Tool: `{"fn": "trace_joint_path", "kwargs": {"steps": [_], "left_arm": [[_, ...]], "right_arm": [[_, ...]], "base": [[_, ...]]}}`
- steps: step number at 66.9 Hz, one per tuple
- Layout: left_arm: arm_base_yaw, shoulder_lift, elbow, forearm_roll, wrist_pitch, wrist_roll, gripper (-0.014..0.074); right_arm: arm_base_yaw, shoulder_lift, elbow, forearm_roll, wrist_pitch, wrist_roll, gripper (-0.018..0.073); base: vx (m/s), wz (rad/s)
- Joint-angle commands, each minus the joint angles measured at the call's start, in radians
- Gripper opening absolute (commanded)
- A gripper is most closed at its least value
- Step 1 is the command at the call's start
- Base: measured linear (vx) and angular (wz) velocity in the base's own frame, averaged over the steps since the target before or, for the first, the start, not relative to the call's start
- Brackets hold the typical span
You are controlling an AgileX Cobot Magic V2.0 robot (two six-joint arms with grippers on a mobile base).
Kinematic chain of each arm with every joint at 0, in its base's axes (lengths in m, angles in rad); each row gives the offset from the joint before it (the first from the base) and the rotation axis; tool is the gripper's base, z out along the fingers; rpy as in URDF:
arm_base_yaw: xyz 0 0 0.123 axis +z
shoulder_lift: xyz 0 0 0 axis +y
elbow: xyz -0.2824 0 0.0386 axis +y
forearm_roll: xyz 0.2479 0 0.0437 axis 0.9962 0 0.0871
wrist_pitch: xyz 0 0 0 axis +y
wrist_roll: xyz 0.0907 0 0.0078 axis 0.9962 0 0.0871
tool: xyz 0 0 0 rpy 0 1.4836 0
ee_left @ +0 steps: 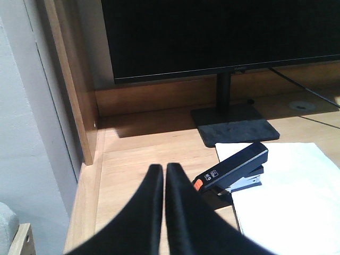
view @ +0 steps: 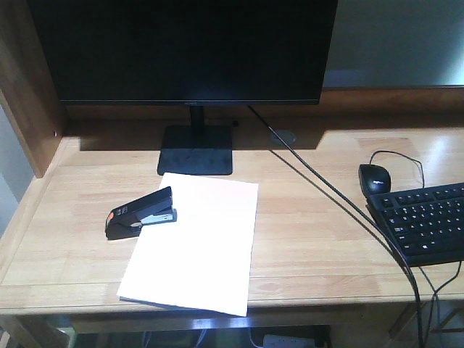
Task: Grab stapler and paper to desk for stapling
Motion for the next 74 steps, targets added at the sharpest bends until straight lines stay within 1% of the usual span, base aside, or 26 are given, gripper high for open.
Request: {"fn": "trace_joint_path", "kwargs": {"steps": [1,8,12,15,20,22,29,74], "left_arm": [[0.000,0.008,-0.026,-0.010,-0.073,-0.007,-0.0006],[0.000,0.008,-0.026,-0.010,-0.073,-0.007,-0.0006],[0.000,0.008,-0.026,-0.010,-0.073,-0.007,-0.0006],[0.000,0.008,-0.026,-0.010,-0.073,-0.007,-0.0006],[0.000,0.008,-0.026,-0.010,-0.073,-0.007,-0.0006],[0.000,0.008,-0.026,-0.010,-0.073,-0.007,-0.0006],[0.000,0.008,-0.026,-0.010,-0.073,-0.007,-0.0006],[0.001,-0.008,-0.010,-0.008,-0.076,-0.007,-0.0006]], "right_arm": [[-0.007,0.004,-0.022,0.005,-0.081,0.003,0.0547],[-0.007,0.004,-0.022,0.010,-0.085,0.003,0.0441],[-0.007,0.004,-0.022,0.019,-0.083,0.003,0.0339],[-0.007,0.004,-0.022,0.027,-0.078,0.007,0.0226],[-0.007,0.004,-0.022,0.028,-0.073,0.003,0.0067],[-0.007,0.004,-0.022,0.023,-0.075,0.000,-0.0013],[-0.007,0.004,-0.022,0.000,-0.087,-0.006,-0.0012],[-0.007,0.004,-0.022,0.000,-0.089,-0.006,-0.0011]], "base": [[0.00,0.00],[0.00,0.00],[0.00,0.00],[0.00,0.00],[0.00,0.00],[0.00,0.00],[0.00,0.00],[0.00,0.00]]}}
